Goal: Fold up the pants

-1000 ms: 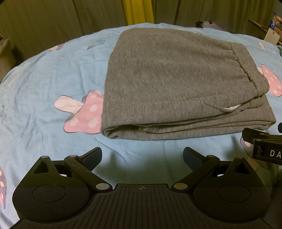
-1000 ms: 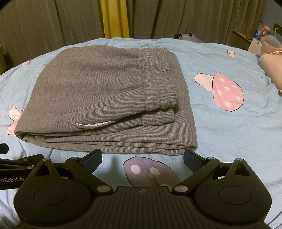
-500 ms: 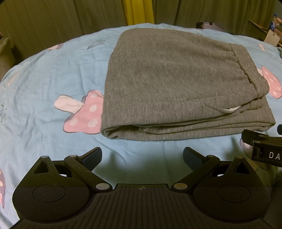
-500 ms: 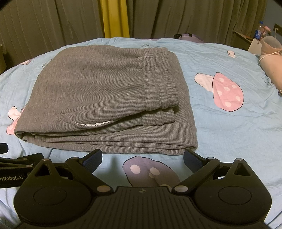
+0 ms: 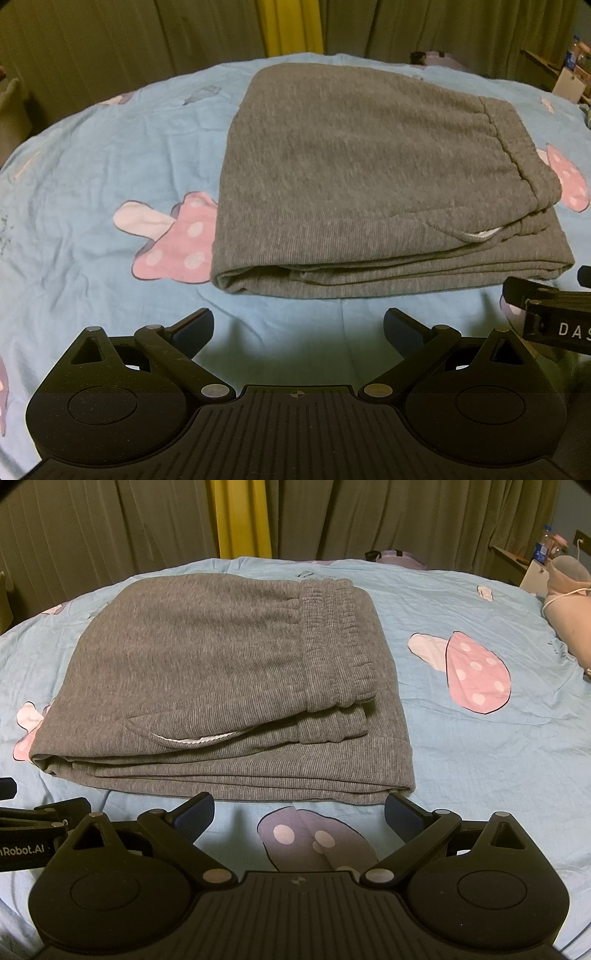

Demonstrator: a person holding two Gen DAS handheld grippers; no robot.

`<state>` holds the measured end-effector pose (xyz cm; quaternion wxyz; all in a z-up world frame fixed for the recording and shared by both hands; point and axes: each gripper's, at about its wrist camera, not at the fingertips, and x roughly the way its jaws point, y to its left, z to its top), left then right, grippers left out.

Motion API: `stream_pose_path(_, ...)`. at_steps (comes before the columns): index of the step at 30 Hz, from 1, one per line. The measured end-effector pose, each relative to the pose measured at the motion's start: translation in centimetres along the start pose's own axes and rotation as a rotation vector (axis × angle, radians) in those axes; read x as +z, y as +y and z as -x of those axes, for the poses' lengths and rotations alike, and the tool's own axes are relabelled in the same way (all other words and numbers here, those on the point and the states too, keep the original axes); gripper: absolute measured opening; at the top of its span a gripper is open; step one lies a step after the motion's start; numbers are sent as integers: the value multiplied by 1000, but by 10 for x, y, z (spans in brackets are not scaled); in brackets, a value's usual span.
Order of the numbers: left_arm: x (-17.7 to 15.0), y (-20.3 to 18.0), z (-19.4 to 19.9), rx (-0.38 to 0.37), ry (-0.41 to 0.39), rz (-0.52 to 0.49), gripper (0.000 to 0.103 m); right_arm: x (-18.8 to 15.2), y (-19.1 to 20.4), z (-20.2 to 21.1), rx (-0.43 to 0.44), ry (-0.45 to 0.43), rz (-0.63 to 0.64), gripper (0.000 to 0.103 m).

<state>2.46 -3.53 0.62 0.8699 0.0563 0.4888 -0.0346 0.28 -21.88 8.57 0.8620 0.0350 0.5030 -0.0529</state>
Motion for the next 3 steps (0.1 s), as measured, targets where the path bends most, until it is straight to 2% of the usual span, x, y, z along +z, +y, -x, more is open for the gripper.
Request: stream_pose_path(3, 0, -1, 3, 3, -18, -5, 102, 0, 0, 0, 0, 0, 0, 99)
